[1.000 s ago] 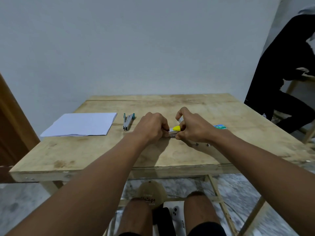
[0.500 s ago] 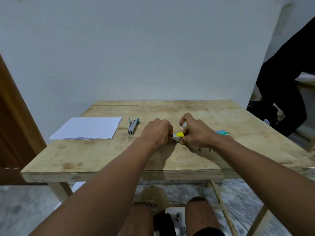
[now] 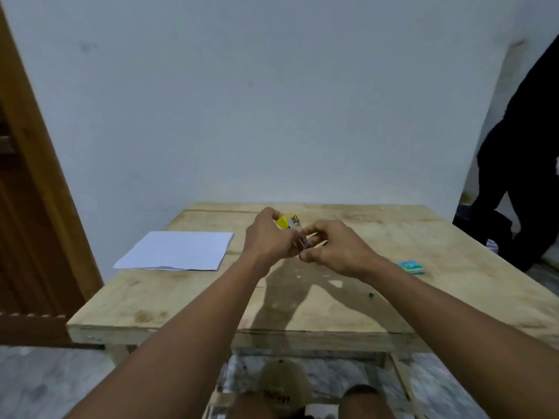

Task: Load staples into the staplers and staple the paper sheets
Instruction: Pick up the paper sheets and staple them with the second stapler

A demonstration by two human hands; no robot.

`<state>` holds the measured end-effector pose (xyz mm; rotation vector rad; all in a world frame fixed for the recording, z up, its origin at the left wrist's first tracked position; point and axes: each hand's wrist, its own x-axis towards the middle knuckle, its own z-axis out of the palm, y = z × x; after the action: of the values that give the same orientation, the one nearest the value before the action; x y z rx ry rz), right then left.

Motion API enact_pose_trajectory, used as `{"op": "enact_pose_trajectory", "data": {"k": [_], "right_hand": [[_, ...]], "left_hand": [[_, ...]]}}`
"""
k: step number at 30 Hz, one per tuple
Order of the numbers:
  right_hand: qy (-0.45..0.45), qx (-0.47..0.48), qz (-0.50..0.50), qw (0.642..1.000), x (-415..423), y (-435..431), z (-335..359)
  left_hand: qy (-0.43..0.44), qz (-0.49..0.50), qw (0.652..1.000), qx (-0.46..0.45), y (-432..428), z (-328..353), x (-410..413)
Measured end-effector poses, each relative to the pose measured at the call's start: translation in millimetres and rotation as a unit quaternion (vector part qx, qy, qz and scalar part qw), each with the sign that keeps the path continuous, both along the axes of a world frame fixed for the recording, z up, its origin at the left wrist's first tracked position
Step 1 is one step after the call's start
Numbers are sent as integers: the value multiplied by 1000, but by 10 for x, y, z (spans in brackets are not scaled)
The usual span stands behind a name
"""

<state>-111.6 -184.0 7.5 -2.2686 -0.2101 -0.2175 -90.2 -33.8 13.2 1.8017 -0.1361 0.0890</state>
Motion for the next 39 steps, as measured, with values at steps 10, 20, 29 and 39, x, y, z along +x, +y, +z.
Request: {"op": "enact_pose_trajectory", "data": {"k": [10,20,29,39], "right_hand": [[-32,-73,52,995,235,624,165],[9,-135,57,989,788,1310,98],[79,-216,81,970,1345,1771,-137],[100,-205,96,969,1433,1822,-259]], "left_hand": [[-9,20,999,-38,721,306,116],[-8,193,974,122,1677,91,406],[79,294,885,353,2232,-291,861],[106,310,905,274,2286,-284,943]]}}
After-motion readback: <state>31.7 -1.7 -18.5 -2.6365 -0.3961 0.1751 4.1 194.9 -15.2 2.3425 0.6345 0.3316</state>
